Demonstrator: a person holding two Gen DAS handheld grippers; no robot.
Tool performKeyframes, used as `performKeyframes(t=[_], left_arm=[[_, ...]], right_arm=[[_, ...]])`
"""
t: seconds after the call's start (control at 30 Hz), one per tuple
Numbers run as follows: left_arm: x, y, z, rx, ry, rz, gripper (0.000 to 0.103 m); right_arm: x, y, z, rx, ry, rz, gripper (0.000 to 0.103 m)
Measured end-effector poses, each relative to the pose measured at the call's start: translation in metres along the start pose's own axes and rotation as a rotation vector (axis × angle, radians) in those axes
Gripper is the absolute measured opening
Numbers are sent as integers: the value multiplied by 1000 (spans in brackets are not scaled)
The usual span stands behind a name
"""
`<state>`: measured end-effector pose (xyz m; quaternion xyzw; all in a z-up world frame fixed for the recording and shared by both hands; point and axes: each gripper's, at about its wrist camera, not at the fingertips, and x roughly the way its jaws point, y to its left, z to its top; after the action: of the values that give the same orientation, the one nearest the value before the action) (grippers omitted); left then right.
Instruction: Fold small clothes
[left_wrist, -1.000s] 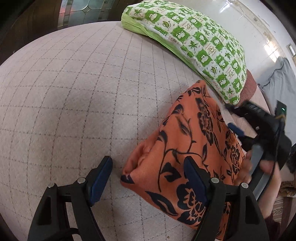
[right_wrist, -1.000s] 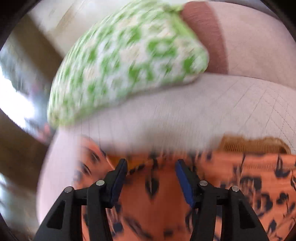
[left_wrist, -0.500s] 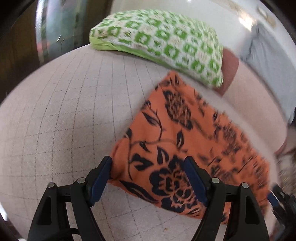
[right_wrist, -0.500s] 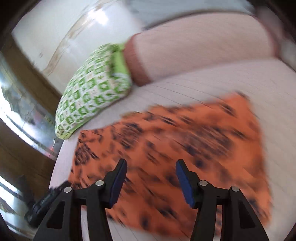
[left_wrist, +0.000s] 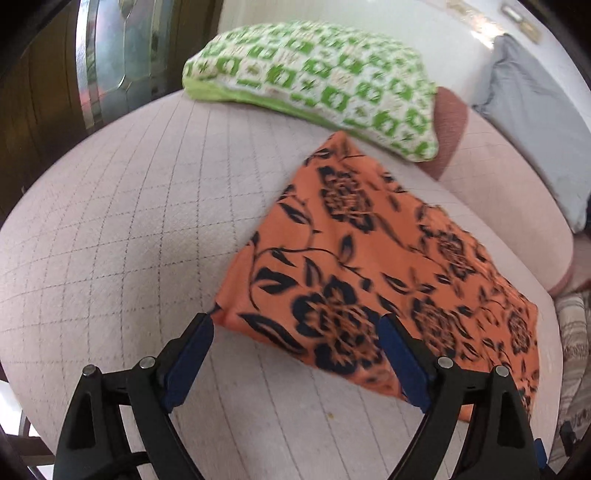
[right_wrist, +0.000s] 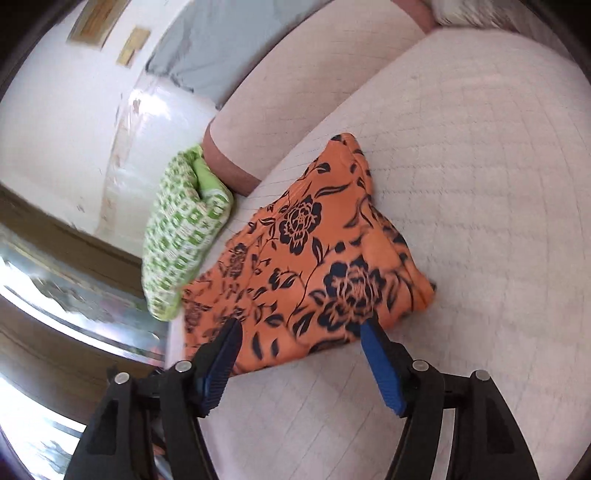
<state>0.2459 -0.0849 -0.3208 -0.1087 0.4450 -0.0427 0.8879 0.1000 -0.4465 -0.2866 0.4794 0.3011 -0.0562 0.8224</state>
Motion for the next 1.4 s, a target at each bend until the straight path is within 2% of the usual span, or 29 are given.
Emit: performKeyframes(t=[0.2, 0.3, 0.43, 0.6, 0.9, 1.4], left_arm=[[-43, -23, -36, 137, -103, 29, 91], [-54, -28, -42, 145, -119, 7, 91], [-63, -29, -47, 150, -147, -13, 91], [-58, -29, -42, 156, -155, -5, 91], [-47, -26, -32, 155, -151, 17, 91], [-52, -12, -26, 182, -198, 80, 91]], right_arm=[[-16, 9, -17, -6, -41, 34, 70], [-24, 19, -25, -59, -80, 23, 72], [-24, 28, -33, -109, -88, 15, 74], [-15, 33, -37, -147, -61, 4, 74], [10, 36, -33, -133, -21, 12, 75], [36, 55, -44, -205, 10, 4, 75]])
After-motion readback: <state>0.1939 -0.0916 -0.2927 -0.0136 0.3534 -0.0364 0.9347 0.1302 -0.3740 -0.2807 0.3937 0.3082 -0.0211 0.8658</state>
